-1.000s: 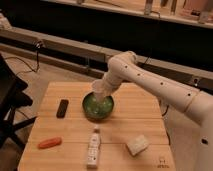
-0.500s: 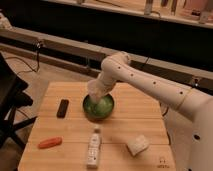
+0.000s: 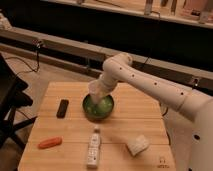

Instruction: Place the ceramic cup in the ceramic bowl

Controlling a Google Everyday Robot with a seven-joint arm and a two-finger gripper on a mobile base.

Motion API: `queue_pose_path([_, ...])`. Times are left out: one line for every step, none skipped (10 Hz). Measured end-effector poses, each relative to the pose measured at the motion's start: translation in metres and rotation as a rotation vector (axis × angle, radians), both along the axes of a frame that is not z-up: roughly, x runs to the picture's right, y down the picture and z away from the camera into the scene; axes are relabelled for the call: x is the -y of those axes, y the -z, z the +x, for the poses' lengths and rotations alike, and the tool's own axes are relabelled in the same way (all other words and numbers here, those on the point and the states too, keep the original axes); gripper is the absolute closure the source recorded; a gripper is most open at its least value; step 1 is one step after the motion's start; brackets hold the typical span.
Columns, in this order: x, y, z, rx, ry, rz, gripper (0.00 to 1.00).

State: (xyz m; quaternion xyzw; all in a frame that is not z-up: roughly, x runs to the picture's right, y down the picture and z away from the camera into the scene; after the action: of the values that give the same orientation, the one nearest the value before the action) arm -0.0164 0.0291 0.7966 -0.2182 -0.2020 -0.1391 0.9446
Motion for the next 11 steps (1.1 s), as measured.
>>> queue_pose_path([0.000, -0.001, 0.005, -0.002, -0.001, 0.000, 0.88])
queue_pose_path([0.000, -0.002, 0.013, -0.001, 0.001, 0.002, 0.96])
queue_pose_path([0.000, -0.002, 0.020, -0.003, -0.003, 0.002, 0.95])
queue_pose_path([-0.001, -0.002, 0.018, -0.001, 0.000, 0.002, 0.88])
queue_pose_path([0.000, -0.003, 0.012, -0.002, -0.001, 0.001, 0.79])
queue_pose_path([0.000, -0.003, 0.001, -0.002, -0.002, 0.000, 0.67])
queue_pose_path([0.000, -0.004, -0.001, -0.002, -0.003, 0.001, 0.59])
queue_pose_path([-0.001, -0.005, 0.004, -0.003, -0.005, 0.001, 0.59])
queue_pose_path([-0.001, -0.006, 0.011, -0.003, -0.003, 0.003, 0.65])
queue_pose_path([-0.002, -0.008, 0.017, -0.005, -0.003, 0.003, 0.75])
queue_pose_path([-0.003, -0.009, 0.016, -0.005, -0.001, 0.004, 0.78])
